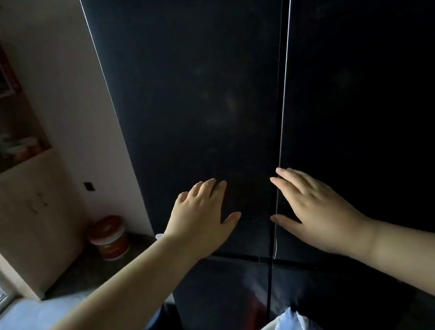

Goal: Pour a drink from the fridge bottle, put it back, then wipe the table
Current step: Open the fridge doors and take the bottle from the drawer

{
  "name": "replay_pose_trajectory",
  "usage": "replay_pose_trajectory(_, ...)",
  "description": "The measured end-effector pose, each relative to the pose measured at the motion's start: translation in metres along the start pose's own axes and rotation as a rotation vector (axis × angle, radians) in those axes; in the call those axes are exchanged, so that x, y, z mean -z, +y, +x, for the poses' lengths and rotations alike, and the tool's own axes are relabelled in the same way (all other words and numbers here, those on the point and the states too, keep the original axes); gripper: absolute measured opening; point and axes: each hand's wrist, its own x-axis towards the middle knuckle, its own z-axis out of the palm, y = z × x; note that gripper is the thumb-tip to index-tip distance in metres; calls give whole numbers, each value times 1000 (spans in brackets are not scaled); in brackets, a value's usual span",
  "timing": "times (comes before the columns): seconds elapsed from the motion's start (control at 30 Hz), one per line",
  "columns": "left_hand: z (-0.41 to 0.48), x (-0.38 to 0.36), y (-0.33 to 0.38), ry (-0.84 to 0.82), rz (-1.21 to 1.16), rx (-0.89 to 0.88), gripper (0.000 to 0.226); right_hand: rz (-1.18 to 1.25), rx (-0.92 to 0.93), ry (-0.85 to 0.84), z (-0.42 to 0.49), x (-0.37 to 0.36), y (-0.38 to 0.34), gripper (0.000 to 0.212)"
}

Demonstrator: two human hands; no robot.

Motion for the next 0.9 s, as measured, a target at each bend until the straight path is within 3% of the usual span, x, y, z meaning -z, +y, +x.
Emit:
replay_pose_trajectory(0.37,40,-56,-10,-116,-91,25,74,-34,45,-62,39,-55,26,75)
replay_pose_trajectory(0.5,68,-86,-24,-191,-231,41,73,-203,54,-25,64,-70,33,74)
replay_pose_trajectory(0.7,87,-162,-48,-378,-812,344,66,-416,93,-48,94,-102,46,76)
replay_pose_trajectory(0.9,90,-231,-54,-527,-1681,820,55,-575,30,-100,98,-124,46,77)
